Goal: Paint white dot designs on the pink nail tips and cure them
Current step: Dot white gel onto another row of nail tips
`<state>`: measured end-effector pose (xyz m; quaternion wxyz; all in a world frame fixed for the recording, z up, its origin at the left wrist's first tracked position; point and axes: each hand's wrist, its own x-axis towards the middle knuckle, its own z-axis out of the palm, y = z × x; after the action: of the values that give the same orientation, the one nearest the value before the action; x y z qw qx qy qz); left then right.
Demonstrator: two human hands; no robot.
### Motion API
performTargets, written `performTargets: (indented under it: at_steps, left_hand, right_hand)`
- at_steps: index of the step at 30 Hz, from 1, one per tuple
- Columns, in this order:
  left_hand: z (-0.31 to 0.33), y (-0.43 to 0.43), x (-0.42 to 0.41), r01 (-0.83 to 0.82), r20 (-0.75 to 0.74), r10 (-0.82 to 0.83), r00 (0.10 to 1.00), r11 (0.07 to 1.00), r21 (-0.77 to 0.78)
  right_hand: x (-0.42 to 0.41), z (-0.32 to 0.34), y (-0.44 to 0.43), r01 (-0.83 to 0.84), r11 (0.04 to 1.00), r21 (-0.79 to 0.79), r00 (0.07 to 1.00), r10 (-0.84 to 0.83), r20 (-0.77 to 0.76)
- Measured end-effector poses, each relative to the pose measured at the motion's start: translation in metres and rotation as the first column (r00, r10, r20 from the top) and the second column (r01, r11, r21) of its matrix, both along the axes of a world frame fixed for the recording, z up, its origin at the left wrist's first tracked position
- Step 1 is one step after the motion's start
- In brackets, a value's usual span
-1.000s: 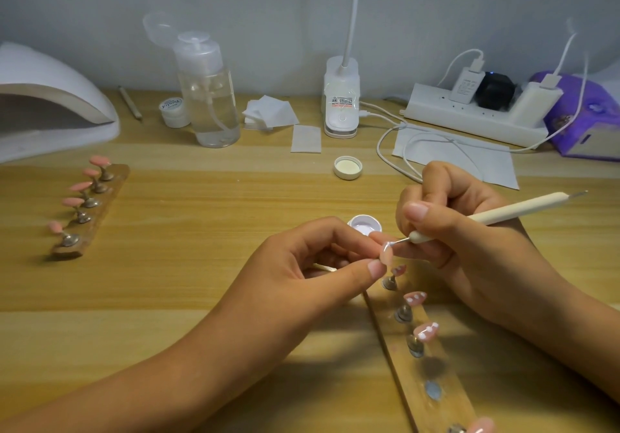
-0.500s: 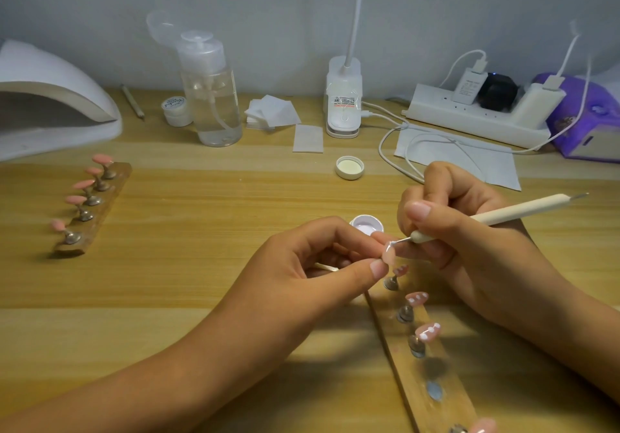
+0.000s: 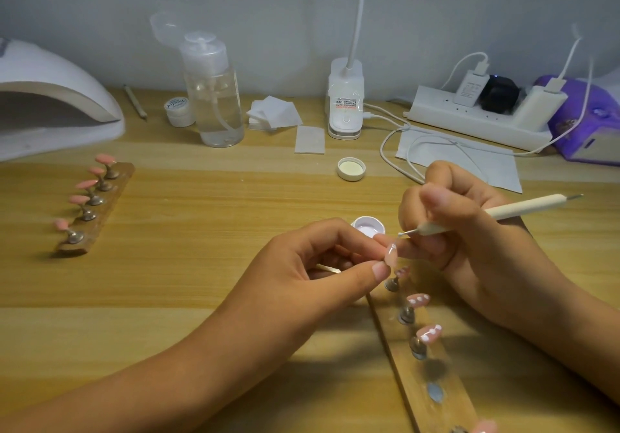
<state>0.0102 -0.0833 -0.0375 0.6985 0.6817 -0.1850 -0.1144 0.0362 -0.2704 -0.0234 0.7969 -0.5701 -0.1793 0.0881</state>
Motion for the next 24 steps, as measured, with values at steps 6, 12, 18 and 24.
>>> performTargets:
  at_steps: [6, 12, 18, 24]
  left_hand:
    - [0.000, 0.000, 0.000, -0.014, -0.008, 0.014, 1.000, 1.000, 0.027]
    - [0.001, 0.000, 0.000, -0.040, -0.038, 0.039, 0.998, 0.999, -0.017]
    - [0.002, 0.000, 0.005, -0.134, -0.138, 0.110, 0.984, 0.974, -0.182]
    - [0.001, 0.002, 0.007, -0.213, -0.187, 0.172, 0.967, 0.950, -0.229]
  right_hand:
    - [0.008, -0.001, -0.006, 0.023, 0.999, 0.025, 1.000, -0.023, 0.019]
    - [0.016, -0.007, -0.015, 0.363, 0.886, -0.287, 0.917, -0.284, 0.280]
    - [0.007, -0.012, -0.005, 0.432, 0.800, -0.415, 0.848, -0.204, 0.490]
    - [0.006, -0.013, -0.002, 0.417, 0.756, -0.504, 0.827, -0.085, 0.556]
